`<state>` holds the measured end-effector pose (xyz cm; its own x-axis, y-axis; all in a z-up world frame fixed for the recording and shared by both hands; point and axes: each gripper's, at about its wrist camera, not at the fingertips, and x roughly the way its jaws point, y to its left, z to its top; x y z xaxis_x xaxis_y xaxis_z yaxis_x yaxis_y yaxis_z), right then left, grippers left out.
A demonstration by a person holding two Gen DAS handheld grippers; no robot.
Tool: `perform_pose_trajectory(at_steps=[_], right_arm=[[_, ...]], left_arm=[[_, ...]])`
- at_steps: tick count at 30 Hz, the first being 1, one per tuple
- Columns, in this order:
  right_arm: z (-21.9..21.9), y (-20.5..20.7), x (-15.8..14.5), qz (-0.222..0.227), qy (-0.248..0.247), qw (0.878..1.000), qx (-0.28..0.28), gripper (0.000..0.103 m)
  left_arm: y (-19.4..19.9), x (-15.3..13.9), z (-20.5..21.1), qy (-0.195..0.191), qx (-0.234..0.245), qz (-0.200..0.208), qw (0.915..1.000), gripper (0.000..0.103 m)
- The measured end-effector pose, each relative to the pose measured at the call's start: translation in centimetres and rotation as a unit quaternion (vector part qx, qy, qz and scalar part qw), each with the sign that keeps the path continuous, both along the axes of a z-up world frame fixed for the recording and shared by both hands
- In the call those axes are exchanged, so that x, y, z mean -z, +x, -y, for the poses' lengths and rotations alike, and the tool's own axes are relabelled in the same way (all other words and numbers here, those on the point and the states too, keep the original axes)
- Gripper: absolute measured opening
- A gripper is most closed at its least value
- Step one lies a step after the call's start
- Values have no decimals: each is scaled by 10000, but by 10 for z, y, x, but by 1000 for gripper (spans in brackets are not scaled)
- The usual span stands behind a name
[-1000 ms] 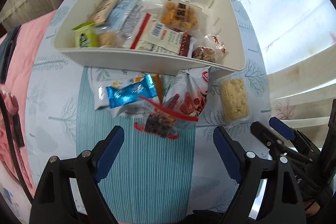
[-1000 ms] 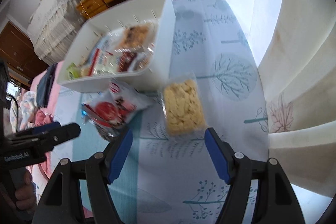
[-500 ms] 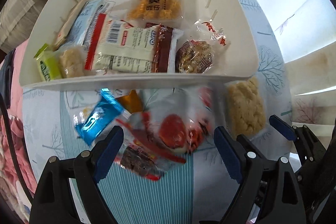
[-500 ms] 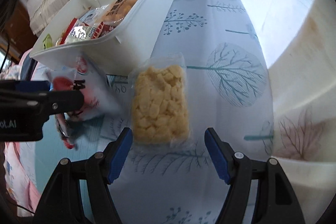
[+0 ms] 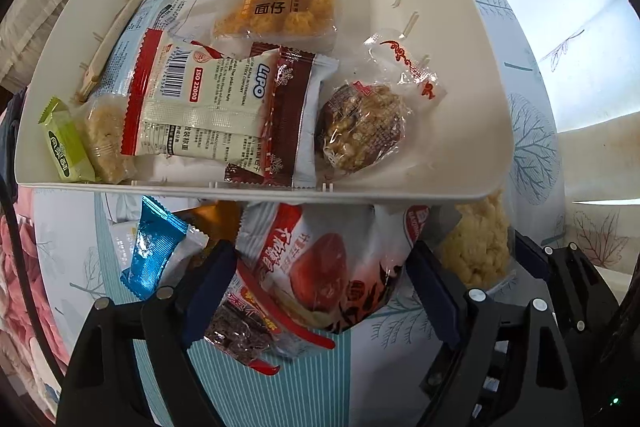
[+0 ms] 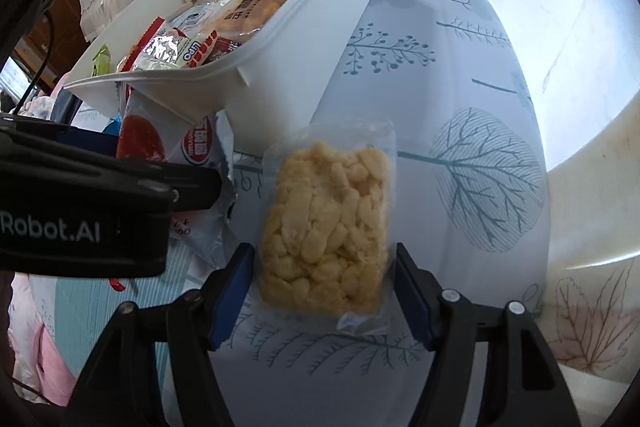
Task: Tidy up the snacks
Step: 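Grasp clear yellow crumbly snack bag with right tool while left grasps red-white snack bag, then carry both bags over the basket and open both tools to drop them in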
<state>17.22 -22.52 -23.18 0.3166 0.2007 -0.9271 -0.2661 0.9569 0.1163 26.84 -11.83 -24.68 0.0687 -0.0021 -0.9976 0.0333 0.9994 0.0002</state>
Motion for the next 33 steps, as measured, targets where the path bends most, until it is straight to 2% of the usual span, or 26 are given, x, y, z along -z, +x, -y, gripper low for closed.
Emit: perform_pose_trajectory(at_steps=[5,10,21,33], right_arm=[[2,2,0,-121,69,9999,44,62],[8,2,-2,-274,109,9994,159,62],[19,-15,-17,-521,255,9969,533,62],[23,-30,-58,-239,445,9952,835,62]], left_arm=[[2,1,0,-85,-38,-37,10000,69],[-4,-3,-7,-121,-197,-105,9997,64],[-26,-27,-17,-319,-213,-101,9992,62],[-49,-91,-36,-625,-47,134,9979,62]])
